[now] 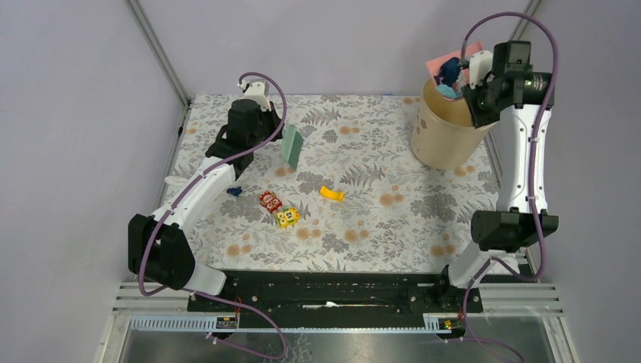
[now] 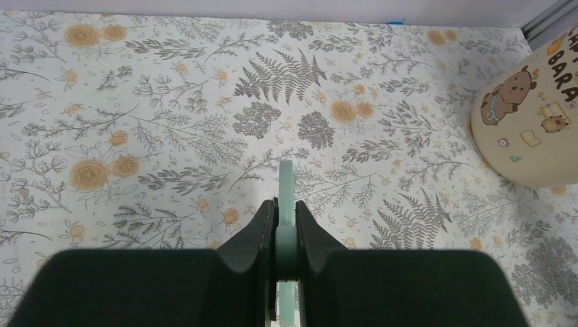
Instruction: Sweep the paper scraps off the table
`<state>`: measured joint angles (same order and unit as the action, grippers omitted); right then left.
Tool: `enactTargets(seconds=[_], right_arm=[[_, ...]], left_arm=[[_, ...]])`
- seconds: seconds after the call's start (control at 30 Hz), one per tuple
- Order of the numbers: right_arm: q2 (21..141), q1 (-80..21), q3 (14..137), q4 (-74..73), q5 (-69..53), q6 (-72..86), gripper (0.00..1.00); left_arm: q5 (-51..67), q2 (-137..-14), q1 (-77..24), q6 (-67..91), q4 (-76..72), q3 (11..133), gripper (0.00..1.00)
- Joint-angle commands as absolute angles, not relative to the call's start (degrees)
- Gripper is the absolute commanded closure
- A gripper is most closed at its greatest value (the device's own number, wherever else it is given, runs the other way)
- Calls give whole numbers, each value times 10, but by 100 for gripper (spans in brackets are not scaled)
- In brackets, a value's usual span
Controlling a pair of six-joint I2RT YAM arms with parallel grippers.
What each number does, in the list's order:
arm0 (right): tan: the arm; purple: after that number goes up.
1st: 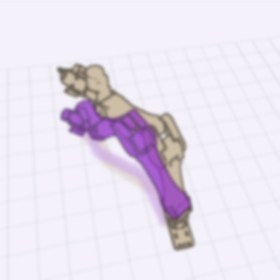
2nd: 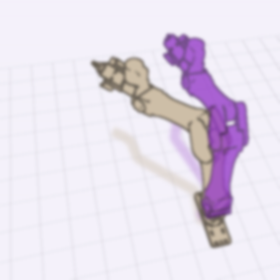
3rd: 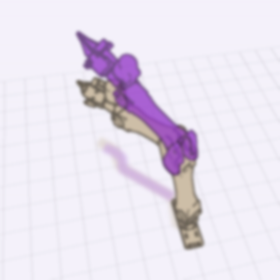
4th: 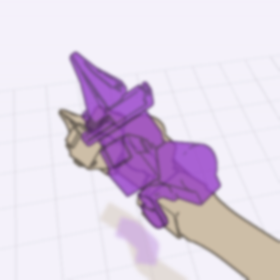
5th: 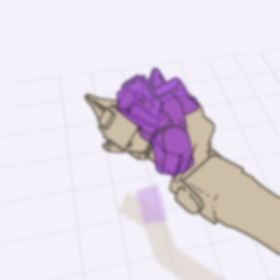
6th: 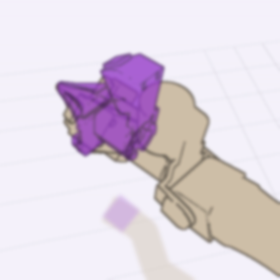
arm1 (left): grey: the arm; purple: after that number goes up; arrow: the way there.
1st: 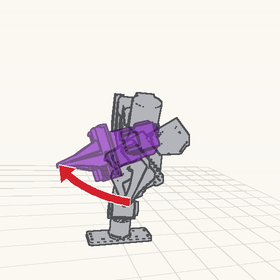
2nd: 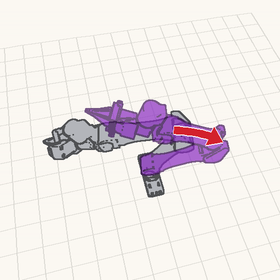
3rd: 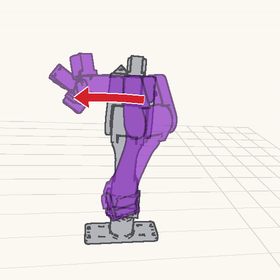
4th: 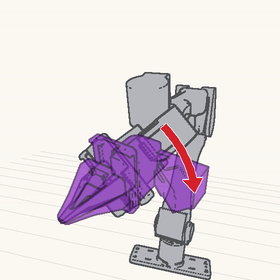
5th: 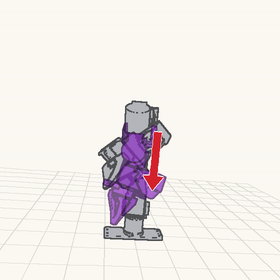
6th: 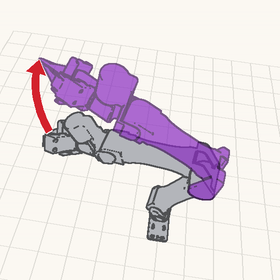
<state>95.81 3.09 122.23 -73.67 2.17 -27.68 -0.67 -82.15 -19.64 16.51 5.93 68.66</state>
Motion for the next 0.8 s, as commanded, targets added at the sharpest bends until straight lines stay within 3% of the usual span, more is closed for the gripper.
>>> enactTargets(seconds=[0.0, 0.3, 0.57, 0.67, 0.77], right_arm=[[1009, 71, 1316, -768, 91, -319, 100], [1097, 81, 1374, -654, 348, -567, 100], [977, 81, 1082, -220, 448, -867, 100], [955, 80, 1013, -155, 452, -927, 100], [956, 80, 1022, -150, 452, -929, 100]], left_arm=[[18, -807, -200, 174, 33, 710, 100], [35, -813, -200, 180, 31, 711, 100], [30, -806, -200, 176, 31, 710, 100], [24, -814, -200, 175, 37, 713, 100], [25, -818, -199, 176, 42, 718, 100]])
